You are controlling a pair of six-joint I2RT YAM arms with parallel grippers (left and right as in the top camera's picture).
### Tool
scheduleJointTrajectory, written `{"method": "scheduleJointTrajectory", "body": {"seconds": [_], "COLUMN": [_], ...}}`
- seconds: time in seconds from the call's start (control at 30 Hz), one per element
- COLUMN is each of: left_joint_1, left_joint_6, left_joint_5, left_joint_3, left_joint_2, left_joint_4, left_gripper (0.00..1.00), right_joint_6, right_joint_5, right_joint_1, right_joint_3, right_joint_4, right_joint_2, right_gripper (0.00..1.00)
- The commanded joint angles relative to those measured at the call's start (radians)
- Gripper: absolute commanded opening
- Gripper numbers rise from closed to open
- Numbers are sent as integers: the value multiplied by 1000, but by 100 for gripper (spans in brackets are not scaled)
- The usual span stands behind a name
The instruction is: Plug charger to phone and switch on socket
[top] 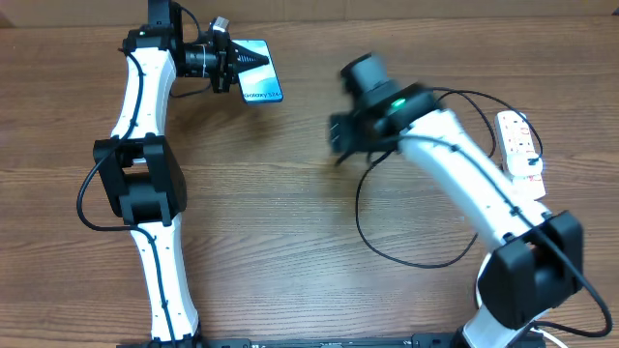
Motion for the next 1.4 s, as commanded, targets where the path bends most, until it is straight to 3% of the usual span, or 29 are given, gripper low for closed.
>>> {"method": "scheduleJointTrajectory", "body": {"seconds": [0.0,0.23,0.43,0.57,0.67,0.8,0.97,1.2,1.37], "left_joint_1": [3,3,4,6,8,8,9,24,32], "left_joint_6": [48,53,53,53,53,53,53,53,53], "left_joint_5": [75,80,104,100,98,97,97,97,101], "left_joint_3": [16,16,16,16,16,16,16,16,16], "left_joint_2": [-25,-25,-25,-25,-25,-25,-25,-25,-25], "left_joint_4": [0,-1,-1,1,6,17,24,24,23], "left_gripper": [4,4,4,4,4,4,4,4,4], "right_joint_6": [98,82,79,-110,-294,-367,-406,-378,-160], "right_joint_5": [13,108,16,-259,-456,-418,-296,-241,-104], "right_joint_1": [-91,-121,-105,-81,-49,21,121,153,60], "right_joint_3": [-5,-34,-34,-34,-34,-34,-34,-21,51], "right_joint_4": [-21,21,58,43,-1,-99,-214,-241,-219], "right_joint_2": [35,185,317,341,341,341,341,335,333], "right_gripper": [68,66,70,70,63,58,60,59,59]}}
